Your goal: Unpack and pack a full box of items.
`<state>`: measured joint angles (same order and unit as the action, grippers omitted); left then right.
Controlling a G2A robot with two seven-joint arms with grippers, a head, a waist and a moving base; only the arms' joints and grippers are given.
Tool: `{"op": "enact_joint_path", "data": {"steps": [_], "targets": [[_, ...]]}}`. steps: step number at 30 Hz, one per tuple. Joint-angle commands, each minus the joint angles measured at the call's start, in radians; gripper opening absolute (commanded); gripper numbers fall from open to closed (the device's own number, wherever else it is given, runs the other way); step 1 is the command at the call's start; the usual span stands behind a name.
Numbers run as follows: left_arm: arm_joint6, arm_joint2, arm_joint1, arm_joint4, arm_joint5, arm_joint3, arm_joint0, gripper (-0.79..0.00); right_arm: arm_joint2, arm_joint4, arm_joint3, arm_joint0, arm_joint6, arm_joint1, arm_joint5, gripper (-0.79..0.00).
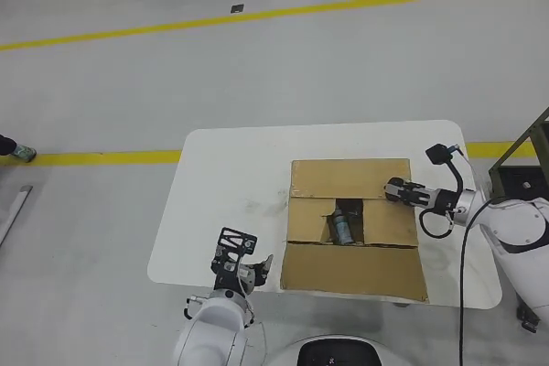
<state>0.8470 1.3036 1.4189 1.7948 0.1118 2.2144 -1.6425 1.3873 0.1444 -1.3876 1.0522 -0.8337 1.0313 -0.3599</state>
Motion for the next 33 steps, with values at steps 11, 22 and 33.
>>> {"op": "enact_joint_path", "data": {"steps": [11, 22, 33], "targets": [[-0.007, -0.07, -0.001, -0.025, 0.045, -0.048, -0.033, 0.0, -0.019, -0.002, 0.017, -0.024, 0.004, -0.001, 0.006, -0.785], [-0.052, -0.121, 0.01, -0.132, 0.028, -0.045, 0.113, 0.0, -0.019, -0.014, 0.009, -0.034, 0.013, -0.004, 0.014, -0.785], [-0.033, -0.175, 0.036, -0.166, -0.086, -0.205, 0.357, 0.0, 0.038, -0.004, -0.034, -0.037, 0.041, -0.016, 0.038, -0.785]]}}
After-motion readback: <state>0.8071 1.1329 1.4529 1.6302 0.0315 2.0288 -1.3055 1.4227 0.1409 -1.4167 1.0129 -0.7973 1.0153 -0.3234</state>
